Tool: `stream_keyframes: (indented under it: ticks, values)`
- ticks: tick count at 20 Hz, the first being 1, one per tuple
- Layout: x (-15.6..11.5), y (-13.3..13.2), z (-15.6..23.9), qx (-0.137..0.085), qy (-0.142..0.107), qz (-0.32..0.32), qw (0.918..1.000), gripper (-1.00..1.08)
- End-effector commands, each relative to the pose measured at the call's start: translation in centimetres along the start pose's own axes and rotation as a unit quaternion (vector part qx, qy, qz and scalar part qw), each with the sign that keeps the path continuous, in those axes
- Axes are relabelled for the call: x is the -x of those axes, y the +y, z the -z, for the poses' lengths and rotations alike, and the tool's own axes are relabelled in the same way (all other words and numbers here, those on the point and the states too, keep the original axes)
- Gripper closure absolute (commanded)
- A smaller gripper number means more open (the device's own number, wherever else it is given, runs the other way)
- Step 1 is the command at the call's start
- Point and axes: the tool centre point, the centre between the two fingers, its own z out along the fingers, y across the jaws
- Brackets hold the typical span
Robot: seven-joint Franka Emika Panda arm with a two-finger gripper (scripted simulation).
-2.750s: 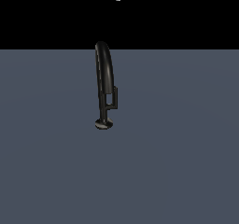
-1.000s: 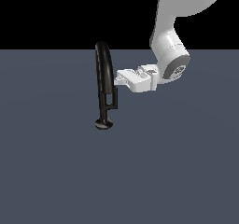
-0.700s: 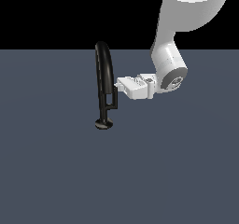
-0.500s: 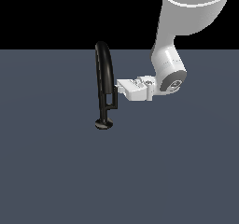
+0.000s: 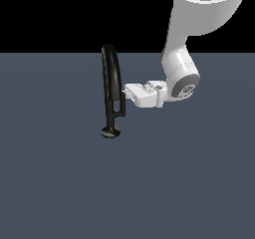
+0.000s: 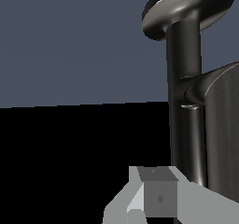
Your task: Turn on the faucet by rotating a designated handle.
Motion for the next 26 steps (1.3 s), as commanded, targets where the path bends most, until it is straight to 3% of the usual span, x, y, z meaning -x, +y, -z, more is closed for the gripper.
stream_keyframes:
  ticks: [1,17,19,26]
  values:
    - [0.2,0.5,0.0,0.0,0.0,0.0,1.0,1.08]
    - [1.5,4.5,0.0,0.0,0.0,0.0,1.0,1.08]
    - [1.5,4.0,0.0,-0.002,0.002,0.003,1.0,1.08]
    - [0.5,6.3,0.0,-0.001,0.001,0.002,1.0,1.08]
